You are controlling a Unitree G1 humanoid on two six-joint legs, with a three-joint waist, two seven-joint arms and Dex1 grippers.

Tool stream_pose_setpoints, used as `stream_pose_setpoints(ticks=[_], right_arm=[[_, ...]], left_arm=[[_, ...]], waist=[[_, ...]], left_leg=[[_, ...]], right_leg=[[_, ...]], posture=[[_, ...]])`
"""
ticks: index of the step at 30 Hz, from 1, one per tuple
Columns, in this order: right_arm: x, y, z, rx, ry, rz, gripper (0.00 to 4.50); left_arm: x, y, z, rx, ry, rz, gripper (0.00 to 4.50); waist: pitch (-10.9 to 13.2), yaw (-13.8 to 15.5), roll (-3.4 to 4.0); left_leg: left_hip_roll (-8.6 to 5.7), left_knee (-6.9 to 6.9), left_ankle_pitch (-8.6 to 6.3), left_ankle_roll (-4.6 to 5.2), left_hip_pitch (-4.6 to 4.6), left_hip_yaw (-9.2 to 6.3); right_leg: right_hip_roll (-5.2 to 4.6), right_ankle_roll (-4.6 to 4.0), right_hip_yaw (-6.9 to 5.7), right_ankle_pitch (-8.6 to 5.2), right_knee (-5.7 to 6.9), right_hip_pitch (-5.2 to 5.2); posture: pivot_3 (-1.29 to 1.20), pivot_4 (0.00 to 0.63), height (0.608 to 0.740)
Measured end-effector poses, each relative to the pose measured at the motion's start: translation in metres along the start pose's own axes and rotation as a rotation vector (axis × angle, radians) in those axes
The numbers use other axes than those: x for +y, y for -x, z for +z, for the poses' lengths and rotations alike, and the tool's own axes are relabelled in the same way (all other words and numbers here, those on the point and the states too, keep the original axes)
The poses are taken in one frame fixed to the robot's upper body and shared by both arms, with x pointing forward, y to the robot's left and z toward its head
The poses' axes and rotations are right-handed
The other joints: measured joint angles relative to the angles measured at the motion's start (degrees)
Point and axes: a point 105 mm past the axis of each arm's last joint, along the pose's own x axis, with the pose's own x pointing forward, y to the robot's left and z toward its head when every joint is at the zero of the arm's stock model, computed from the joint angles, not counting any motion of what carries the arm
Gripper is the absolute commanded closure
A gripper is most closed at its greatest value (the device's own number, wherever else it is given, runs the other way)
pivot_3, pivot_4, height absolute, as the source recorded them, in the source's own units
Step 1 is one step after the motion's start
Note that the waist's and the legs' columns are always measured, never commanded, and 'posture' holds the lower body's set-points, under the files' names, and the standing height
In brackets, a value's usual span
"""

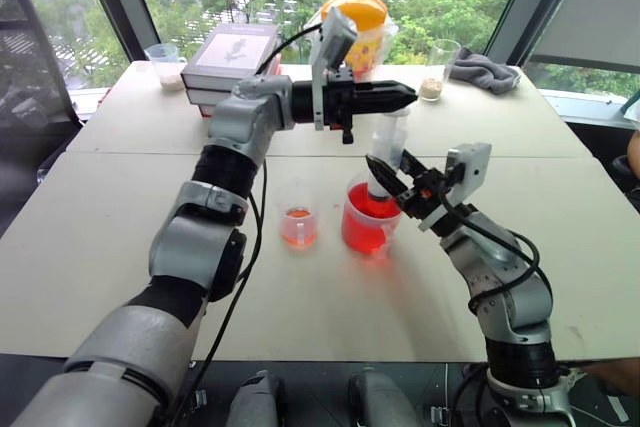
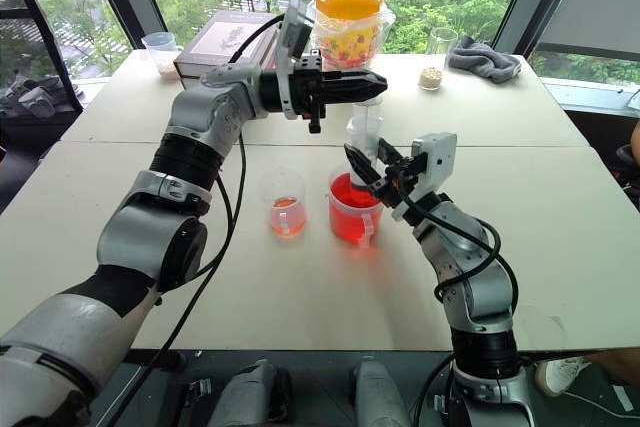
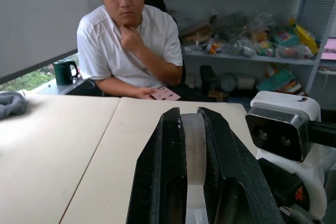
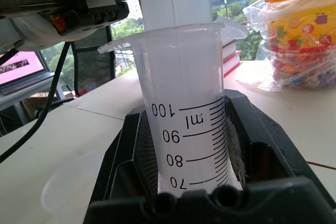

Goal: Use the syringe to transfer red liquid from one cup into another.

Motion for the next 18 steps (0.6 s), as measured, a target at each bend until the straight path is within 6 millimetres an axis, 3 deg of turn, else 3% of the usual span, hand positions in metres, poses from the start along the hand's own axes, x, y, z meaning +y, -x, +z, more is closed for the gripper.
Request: stream_pose_setpoints(ticks=[4, 7, 10, 15, 18], right_arm=[[0.010, -0.002, -0.001, 0.024, -0.011, 0.057, 3.10], [0.010, -0.006, 0.008, 0.008, -0.003, 0.070, 3.10], [0.012, -0.007, 0.017, -0.013, 0.006, 0.081, 3.10], [0.008, -0.008, 0.021, -0.018, 0.010, 0.067, 3.10], [0.009, -0.011, 0.026, -0.032, 0.009, 0.073, 3.10]], left_arm=[[0.003, 0.012, 0.018, -0.027, -0.062, 0.040, 1.76], [0.000, 0.015, 0.019, -0.033, -0.080, 0.034, 0.35], [-0.003, 0.030, 0.017, -0.075, -0.027, 0.017, 0.35], [-0.011, 0.051, 0.034, -0.092, -0.064, 0.006, 0.35], [-0.011, 0.066, 0.028, -0.064, -0.051, 0.037, 0.35]], waist=[[0.0, -0.2, 0.00], [0.0, 0.0, 0.00], [0.0, 0.0, 0.00], [0.0, -0.2, 0.00], [0.0, -0.2, 0.00]], left_leg=[[0.01, -0.02, 0.00, 0.00, 0.01, -0.01], [0.01, 0.01, 0.00, 0.00, 0.01, 0.01], [0.01, 0.01, 0.00, 0.00, 0.00, 0.01], [0.02, -0.01, 0.00, 0.00, 0.01, 0.00], [0.02, 0.00, 0.01, -0.01, 0.05, 0.01]], right_leg=[[0.01, 0.00, 0.00, 0.00, 0.01, -0.01], [-0.01, 0.00, 0.00, 0.00, 0.01, 0.01], [0.00, 0.00, 0.00, 0.00, 0.01, 0.00], [0.00, 0.01, 0.00, 0.01, 0.02, 0.00], [0.00, 0.01, 0.00, 0.01, 0.06, 0.02]], posture=[[0.00, 0.150, 0.740], [0.00, 0.150, 0.740], [0.00, 0.150, 0.740], [0.00, 0.150, 0.740], [0.00, 0.150, 0.740]])
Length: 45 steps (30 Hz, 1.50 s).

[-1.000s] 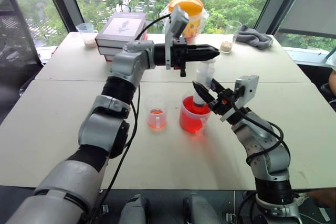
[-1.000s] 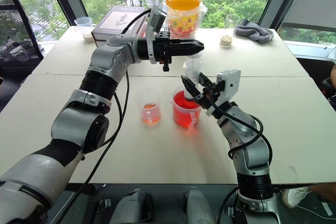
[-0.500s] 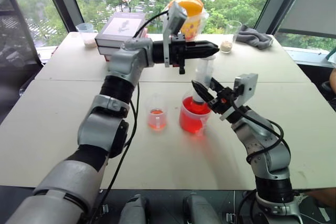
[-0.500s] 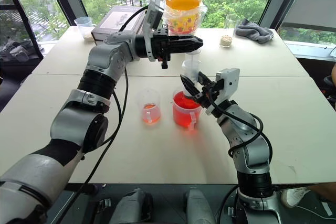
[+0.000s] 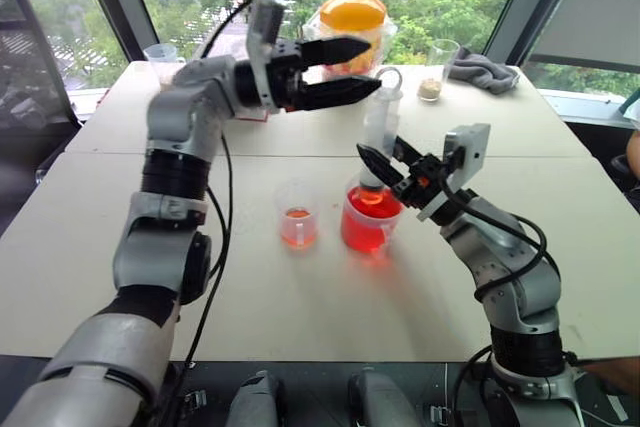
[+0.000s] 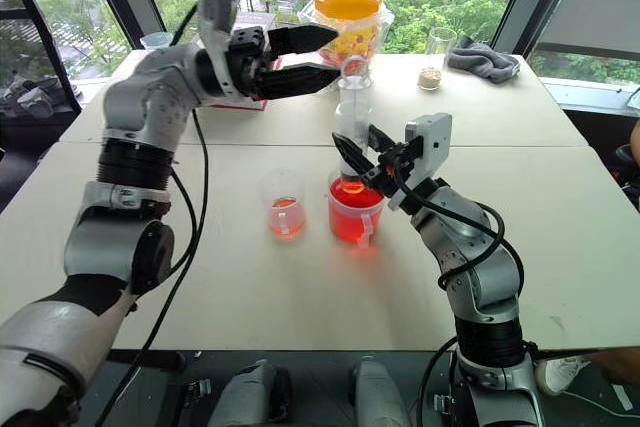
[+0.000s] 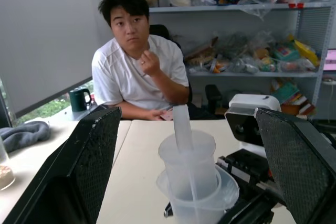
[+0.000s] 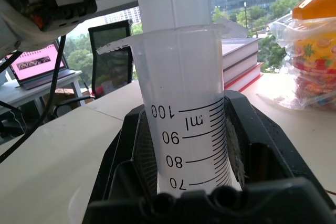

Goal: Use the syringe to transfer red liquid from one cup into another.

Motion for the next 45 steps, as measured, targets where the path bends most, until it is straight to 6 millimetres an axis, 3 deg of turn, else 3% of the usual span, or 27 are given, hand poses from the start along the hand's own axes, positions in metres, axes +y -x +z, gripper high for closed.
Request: stream_pose_setpoints(ticks=[3, 5, 10, 14, 19, 25, 28, 34, 41, 45], right_arm=[[0.000, -0.006, 0.011, -0.023, -0.015, 0.014, 3.10], [0.000, -0.013, 0.028, -0.066, -0.015, 0.030, 3.10], [0.017, -0.036, 0.065, -0.177, -0.031, 0.142, 3.10], [0.029, -0.054, 0.046, -0.152, -0.114, 0.198, 3.10], [0.049, -0.065, 0.018, -0.117, -0.169, 0.265, 3.10], [0.050, -0.062, -0.017, -0.047, -0.181, 0.268, 3.10], [0.051, -0.059, -0.028, -0.022, -0.166, 0.270, 3.10], [0.052, -0.059, -0.032, -0.020, -0.129, 0.271, 3.10], [0.052, -0.059, -0.035, -0.011, -0.102, 0.269, 3.10], [0.052, -0.059, -0.035, -0.009, -0.095, 0.270, 3.10]], left_arm=[[0.001, 0.026, -0.012, 0.060, 0.033, 0.060, 0.35], [-0.001, 0.041, -0.017, 0.100, 0.046, 0.094, 0.35], [-0.005, 0.073, -0.014, 0.174, 0.050, 0.177, 0.35], [-0.008, 0.091, -0.011, 0.190, 0.056, 0.233, 0.35], [-0.012, 0.090, -0.003, 0.185, 0.029, 0.241, 0.35], [-0.012, 0.087, -0.001, 0.175, 0.030, 0.245, 0.35], [-0.011, 0.077, 0.003, 0.146, 0.024, 0.225, 0.35], [-0.003, 0.054, 0.014, 0.085, -0.002, 0.203, 0.35], [0.005, 0.038, -0.001, 0.098, 0.039, 0.197, 0.35], [0.008, 0.038, -0.005, 0.104, 0.051, 0.204, 2.17]], waist=[[0.0, -0.3, 0.00], [0.0, -0.1, 0.00], [0.0, -0.1, 0.00], [0.0, 0.1, 0.00], [0.0, 0.3, 0.00], [0.0, 0.0, 0.00], [0.0, 0.1, 0.00], [0.0, 0.1, 0.00], [0.0, -0.1, 0.00], [0.0, 0.0, 0.00]], left_leg=[[0.02, 0.00, 0.01, -0.01, 0.01, 0.02], [0.03, 0.00, 0.01, -0.02, 0.01, 0.01], [0.04, -0.01, 0.01, -0.02, 0.01, 0.02], [0.04, 0.00, 0.01, -0.02, 0.00, 0.05], [0.03, 0.02, 0.01, -0.02, -0.01, 0.07], [0.03, 0.02, 0.02, -0.03, 0.00, 0.07], [0.03, 0.02, 0.02, -0.03, 0.00, 0.06], [0.03, 0.02, 0.02, -0.04, 0.01, 0.07], [0.03, 0.01, 0.03, -0.05, 0.01, 0.06], [0.03, 0.01, 0.03, -0.06, 0.01, 0.06]], right_leg=[[0.00, 0.00, 0.02, 0.00, 0.06, -0.03], [0.01, 0.00, 0.00, 0.00, 0.08, -0.05], [0.00, 0.00, -0.01, 0.00, 0.07, -0.04], [-0.03, 0.00, -0.02, 0.00, 0.06, -0.02], [-0.06, 0.00, -0.02, 0.00, 0.04, 0.00], [-0.04, 0.00, -0.02, 0.00, 0.07, -0.01], [-0.03, 0.00, -0.03, 0.00, 0.07, -0.02], [-0.03, 0.00, -0.02, 0.00, 0.07, -0.01], [-0.01, 0.00, -0.02, 0.00, 0.08, -0.03], [-0.01, 0.00, -0.02, 0.00, 0.08, -0.03]], posture=[[0.00, 0.150, 0.740], [0.00, 0.150, 0.740], [0.00, 0.150, 0.740], [0.00, 0.150, 0.740], [0.00, 0.150, 0.740], [0.00, 0.150, 0.740], [0.00, 0.150, 0.740], [0.00, 0.150, 0.740], [0.00, 0.150, 0.740], [0.00, 0.150, 0.740]])
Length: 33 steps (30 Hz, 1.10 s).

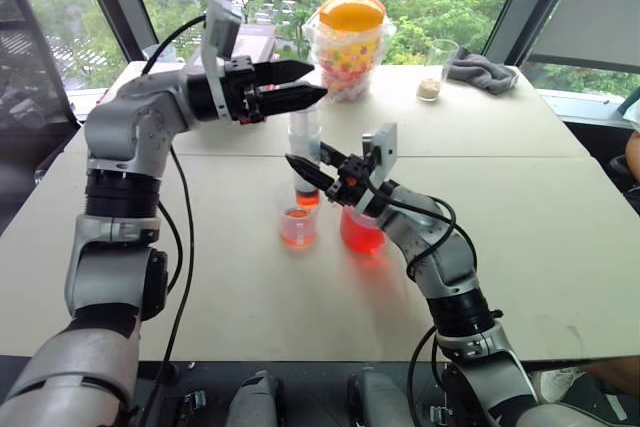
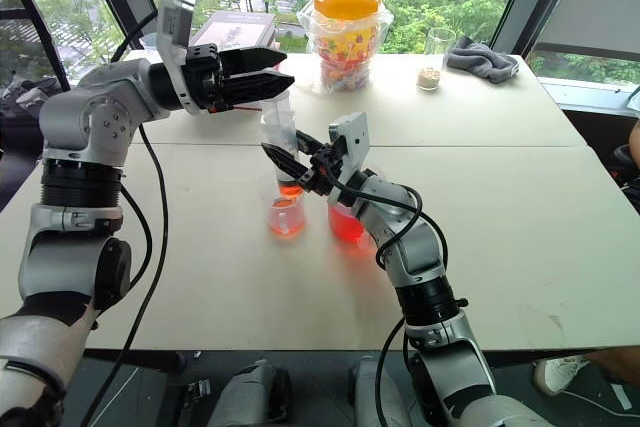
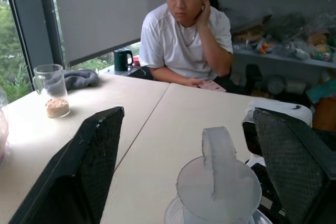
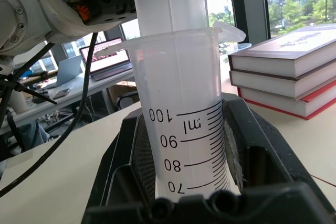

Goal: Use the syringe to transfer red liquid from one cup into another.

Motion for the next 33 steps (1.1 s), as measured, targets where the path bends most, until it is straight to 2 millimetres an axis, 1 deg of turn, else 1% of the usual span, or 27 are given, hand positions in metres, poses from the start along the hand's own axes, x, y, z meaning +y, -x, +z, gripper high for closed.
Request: stream_pose_setpoints(ticks=[4, 5, 12, 18, 24, 33], right_arm=[[-0.004, 0.001, -0.002, 0.009, -0.002, -0.020, 3.10], [-0.005, 0.001, -0.003, 0.010, -0.002, -0.025, 3.10], [-0.003, 0.000, -0.003, 0.010, -0.002, -0.015, 3.10], [0.001, -0.003, -0.004, 0.029, -0.025, 0.000, 3.10], [0.004, -0.008, 0.002, 0.031, -0.036, 0.015, 3.10], [0.005, -0.012, 0.004, 0.037, -0.044, 0.021, 3.10]], left_arm=[[-0.003, -0.004, -0.003, 0.012, 0.002, -0.026, 4.08], [-0.005, -0.005, -0.004, 0.015, 0.004, -0.037, 4.47], [-0.009, -0.004, -0.003, 0.020, -0.025, -0.047, 4.47], [-0.012, 0.002, -0.007, 0.037, -0.040, -0.042, 4.47], [-0.015, 0.006, -0.005, 0.045, -0.062, -0.042, 4.47], [-0.017, 0.008, -0.012, 0.054, -0.062, -0.036, 4.47]], waist=[[0.0, 0.1, 0.00], [0.0, 0.1, 0.00], [0.0, -0.1, 0.00], [0.0, 0.0, 0.00], [0.0, 0.0, 0.00], [0.0, 0.0, 0.00]], left_leg=[[0.00, 0.00, 0.00, 0.00, 0.00, 0.00], [0.00, 0.00, 0.00, 0.00, 0.00, 0.01], [0.01, 0.00, 0.00, 0.00, 0.00, 0.00], [0.01, 0.00, 0.00, -0.01, 0.00, 0.00], [0.00, 0.00, 0.00, 0.00, 0.00, 0.00], [0.01, 0.00, 0.00, 0.00, 0.00, 0.00]], right_leg=[[-0.01, 0.00, 0.00, 0.00, -0.01, 0.01], [-0.01, 0.00, 0.00, 0.00, -0.01, 0.01], [0.00, 0.00, 0.00, 0.00, 0.00, 0.00], [0.00, 0.00, 0.00, 0.00, 0.01, 0.00], [-0.01, 0.00, 0.00, 0.00, 0.00, 0.01], [-0.01, 0.00, 0.00, 0.00, 0.00, 0.00]], posture=[[0.00, 0.150, 0.740], [0.00, 0.150, 0.740], [0.00, 0.150, 0.740], [0.00, 0.150, 0.740], [0.00, 0.150, 0.740], [0.00, 0.150, 0.740]])
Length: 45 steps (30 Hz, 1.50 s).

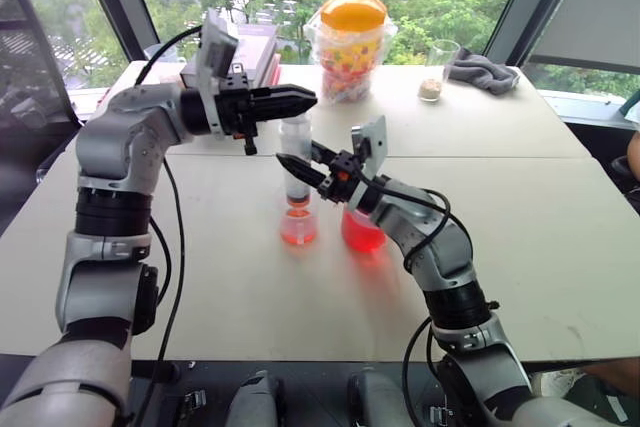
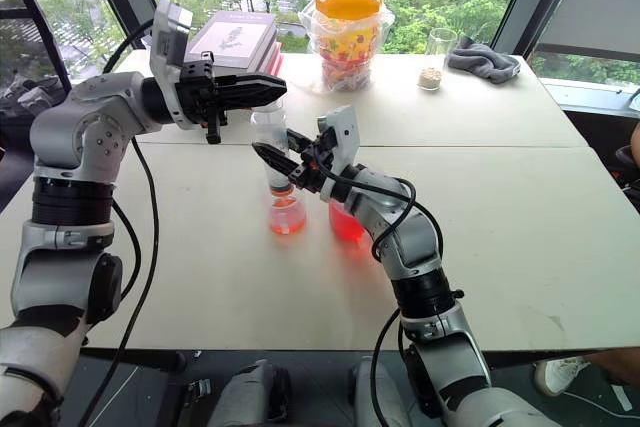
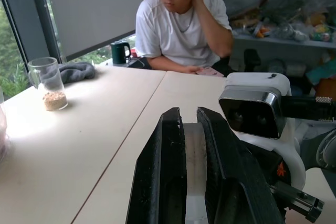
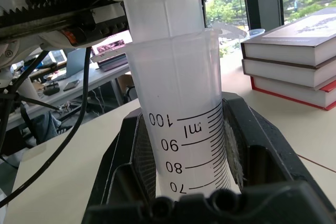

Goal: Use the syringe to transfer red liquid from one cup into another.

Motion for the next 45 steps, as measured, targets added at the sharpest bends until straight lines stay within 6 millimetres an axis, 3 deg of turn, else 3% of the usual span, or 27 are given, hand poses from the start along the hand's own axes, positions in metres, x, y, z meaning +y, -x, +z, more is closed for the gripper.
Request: stream_pose_setpoints(ticks=[6, 17, 18, 20, 25, 28, 35, 40, 43, 45], right_arm=[[0.000, 0.000, -0.002, 0.017, -0.013, 0.000, 3.10], [0.001, -0.001, 0.002, 0.028, -0.010, 0.011, 3.10], [0.001, -0.001, 0.003, 0.027, -0.009, 0.012, 3.10], [0.001, -0.001, 0.004, 0.016, -0.015, 0.008, 3.10], [0.001, 0.000, 0.013, -0.020, -0.009, 0.000, 3.10], [0.007, -0.001, 0.023, -0.060, 0.018, 0.018, 3.10], [0.006, 0.002, 0.020, -0.053, 0.011, 0.010, 3.10], [0.002, 0.002, 0.025, -0.041, -0.015, 0.007, 3.10], [-0.011, 0.006, 0.051, -0.051, -0.019, -0.040, 3.10], [-0.025, 0.012, 0.081, -0.080, -0.045, -0.114, 3.10]], left_arm=[[-0.001, 0.000, -0.009, 0.012, 0.007, 0.014, 4.47], [-0.003, 0.002, -0.005, 0.017, -0.023, 0.019, 4.47], [-0.003, 0.003, -0.005, 0.014, -0.017, 0.018, 3.55], [-0.004, 0.003, -0.004, 0.006, 0.007, 0.003, 2.78], [-0.004, 0.009, -0.006, 0.024, 0.045, 0.001, 0.11], [-0.002, 0.017, -0.009, 0.044, 0.051, 0.020, 0.05], [-0.002, 0.044, -0.020, 0.090, 0.077, 0.060, 0.05], [-0.008, 0.045, -0.029, 0.109, 0.085, 0.047, 0.05], [-0.012, 0.045, -0.033, 0.118, 0.080, 0.039, 0.05], [-0.014, 0.046, -0.039, 0.127, 0.091, 0.036, 0.05]], waist=[[0.0, 0.0, 0.00], [0.0, 0.0, 0.00], [0.0, 0.0, 0.00], [0.0, 0.0, 0.00], [0.0, -0.1, 0.00], [0.0, -0.2, 0.00], [0.0, -0.1, 0.00], [0.0, 0.1, 0.00], [0.0, 0.1, 0.00], [0.0, 0.0, 0.00]], left_leg=[[0.00, 0.00, 0.00, 0.00, 0.00, 0.00], [0.00, 0.00, 0.00, 0.00, 0.00, 0.00], [0.00, 0.00, 0.00, 0.00, 0.00, 0.00], [0.00, 0.00, 0.00, 0.00, 0.00, 0.00], [0.00, -0.03, 0.00, 0.00, 0.00, 0.00], [0.01, -0.04, 0.00, 0.00, 0.00, -0.01], [0.01, -0.03, 0.00, 0.00, 0.00, 0.01], [0.00, -0.02, 0.00, 0.00, -0.01, 0.03], [0.01, -0.02, 0.00, 0.00, -0.01, 0.04], [0.02, -0.03, 0.00, 0.00, -0.01, 0.04]], right_leg=[[0.00, 0.00, 0.00, 0.00, 0.01, 0.00], [0.00, 0.00, 0.00, 0.00, 0.00, 0.00], [0.00, 0.00, 0.00, 0.00, 0.00, 0.00], [0.00, 0.00, 0.00, 0.00, 0.00, 0.00], [0.00, 0.00, 0.00, 0.00, 0.01, -0.03], [0.02, 0.00, 0.00, 0.00, 0.01, -0.04], [-0.01, -0.01, 0.00, 0.00, 0.00, -0.03], [-0.04, -0.02, 0.00, -0.01, -0.01, -0.02], [-0.06, -0.03, 0.00, -0.01, 0.00, -0.03], [-0.06, -0.03, 0.00, -0.01, 0.03, -0.06]], posture=[[0.00, 0.150, 0.740], [0.00, 0.150, 0.740], [0.00, 0.150, 0.740], [0.00, 0.150, 0.740], [0.00, 0.150, 0.740], [0.00, 0.150, 0.740], [0.00, 0.150, 0.740], [0.00, 0.150, 0.740], [0.00, 0.150, 0.740], [0.00, 0.150, 0.740]])
